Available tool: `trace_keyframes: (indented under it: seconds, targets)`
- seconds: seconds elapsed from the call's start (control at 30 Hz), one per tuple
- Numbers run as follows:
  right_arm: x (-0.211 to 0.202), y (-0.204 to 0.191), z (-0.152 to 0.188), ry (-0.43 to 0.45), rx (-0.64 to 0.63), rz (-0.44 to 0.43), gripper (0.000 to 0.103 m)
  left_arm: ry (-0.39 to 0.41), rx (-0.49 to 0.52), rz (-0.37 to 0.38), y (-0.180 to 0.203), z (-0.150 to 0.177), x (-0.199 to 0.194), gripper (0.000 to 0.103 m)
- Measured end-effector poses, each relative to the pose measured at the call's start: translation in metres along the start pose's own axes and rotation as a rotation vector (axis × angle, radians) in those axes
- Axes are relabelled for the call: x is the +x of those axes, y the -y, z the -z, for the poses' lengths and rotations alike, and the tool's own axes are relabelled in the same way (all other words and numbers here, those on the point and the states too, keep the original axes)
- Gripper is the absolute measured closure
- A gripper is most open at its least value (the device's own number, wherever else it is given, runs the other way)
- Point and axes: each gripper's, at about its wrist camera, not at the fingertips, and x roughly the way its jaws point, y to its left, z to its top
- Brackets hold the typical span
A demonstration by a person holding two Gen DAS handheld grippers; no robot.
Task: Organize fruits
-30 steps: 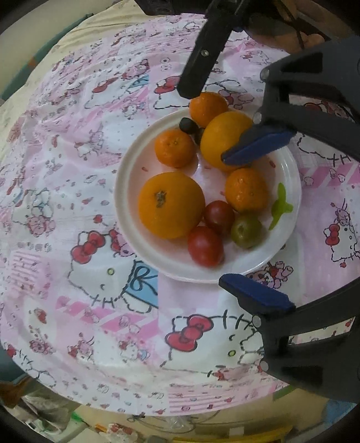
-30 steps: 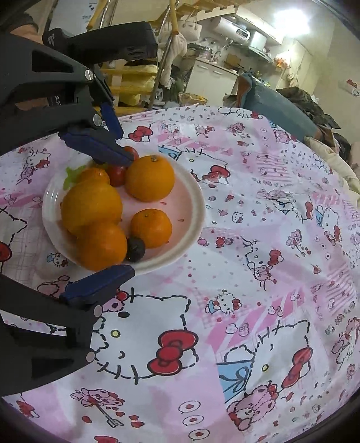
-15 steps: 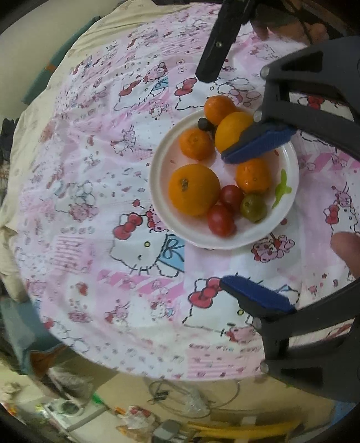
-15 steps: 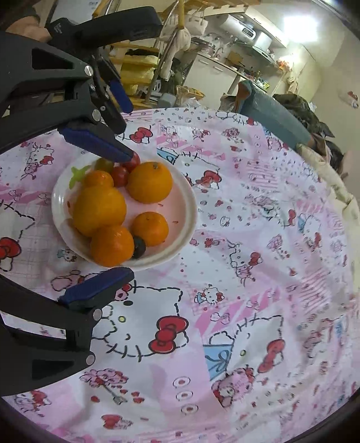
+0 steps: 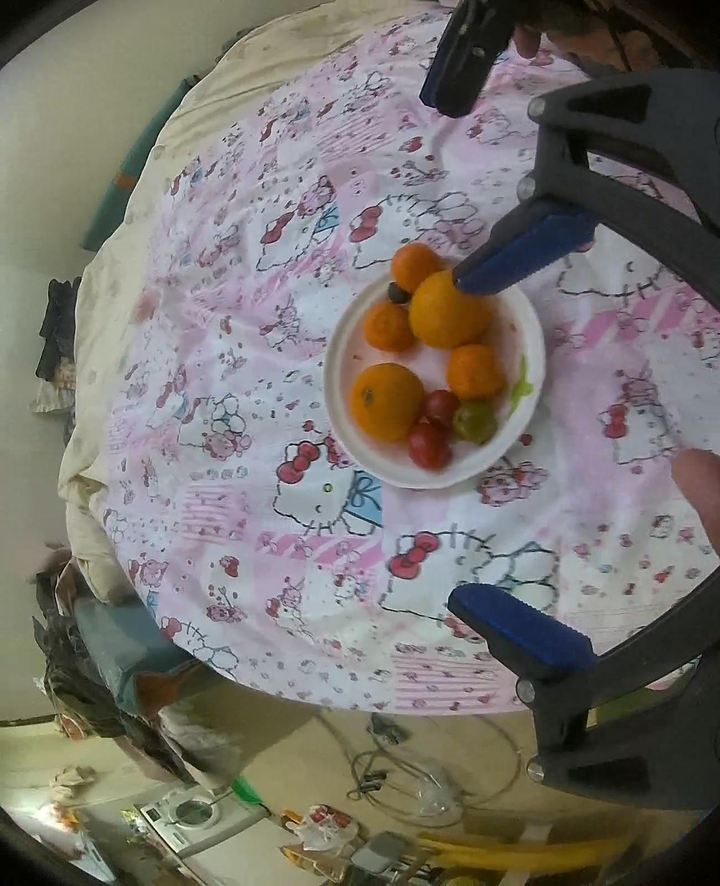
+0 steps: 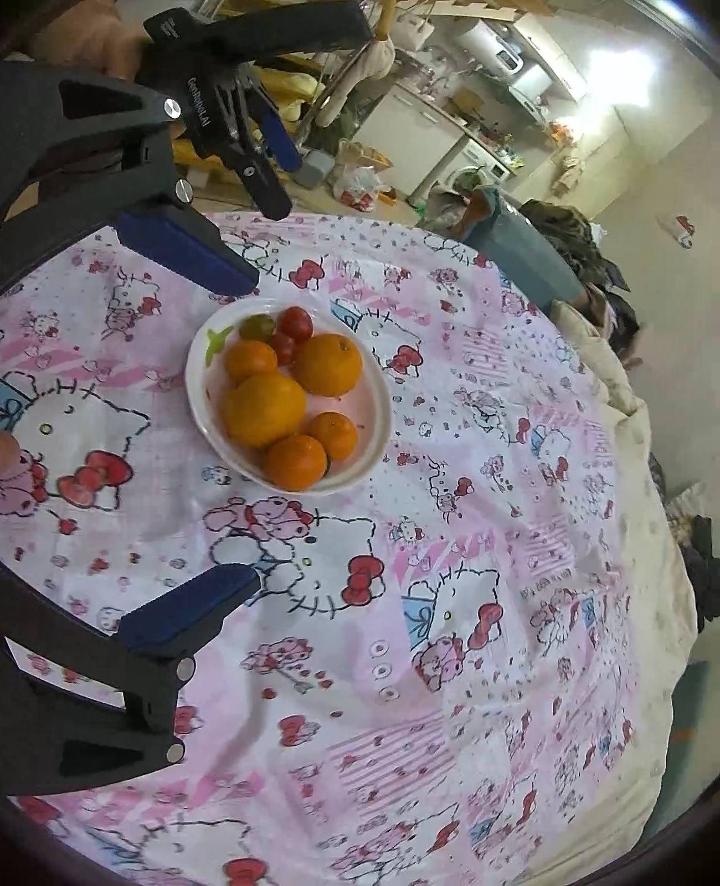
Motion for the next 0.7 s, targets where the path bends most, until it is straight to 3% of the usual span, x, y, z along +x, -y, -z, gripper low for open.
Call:
trace_keyframes:
  seconds: [0.4,0.57,0.7]
  targets:
    - [-0.038,-0.022,0.034,0.149,-0.069,0.066,0.001,0.073,-0.054,-0.020,-0.008,0.039,-0.045,0.000]
    - [-0.042,-0.030,0.046,0.169,-0.097,0.094,0.000,0.084,-0.109,0.018,-0.018,0.053,-0.057,0.000]
    - [-0.045,-0.037,0.054,0.192,-0.125,0.114,0.000,0.126,-0.062,-0.030,-0.012,0.063,-0.065,0.000]
